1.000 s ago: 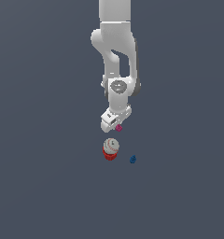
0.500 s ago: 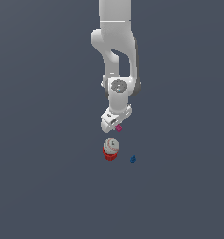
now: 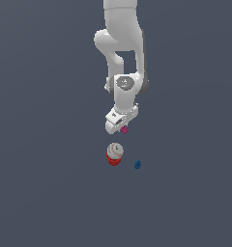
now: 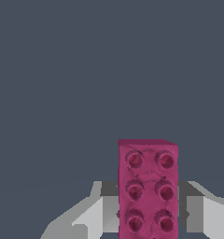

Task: Pick up a designated object from a clutter of objects.

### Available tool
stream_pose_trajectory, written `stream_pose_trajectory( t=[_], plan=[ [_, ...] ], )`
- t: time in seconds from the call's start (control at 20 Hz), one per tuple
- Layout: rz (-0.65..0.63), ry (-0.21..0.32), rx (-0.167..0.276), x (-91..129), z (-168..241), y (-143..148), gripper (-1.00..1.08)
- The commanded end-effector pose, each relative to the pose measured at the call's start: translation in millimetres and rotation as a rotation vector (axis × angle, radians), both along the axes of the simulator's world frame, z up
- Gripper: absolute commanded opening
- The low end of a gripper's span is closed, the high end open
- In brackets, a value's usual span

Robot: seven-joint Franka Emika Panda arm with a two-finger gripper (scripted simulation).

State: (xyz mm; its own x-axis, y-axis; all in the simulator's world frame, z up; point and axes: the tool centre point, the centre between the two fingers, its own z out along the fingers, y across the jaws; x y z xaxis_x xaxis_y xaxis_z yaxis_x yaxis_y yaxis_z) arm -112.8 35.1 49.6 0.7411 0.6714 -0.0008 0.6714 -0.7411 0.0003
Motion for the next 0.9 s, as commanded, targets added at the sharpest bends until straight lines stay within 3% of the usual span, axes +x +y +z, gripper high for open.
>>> stream_pose_trajectory(
  t=[0.0,0.85],
  plan=[
    [0.0,-0.001,0.0,2,14,3,-1.0],
    [0.002,0.0,0.001,19,155,32,-1.0]
  ],
)
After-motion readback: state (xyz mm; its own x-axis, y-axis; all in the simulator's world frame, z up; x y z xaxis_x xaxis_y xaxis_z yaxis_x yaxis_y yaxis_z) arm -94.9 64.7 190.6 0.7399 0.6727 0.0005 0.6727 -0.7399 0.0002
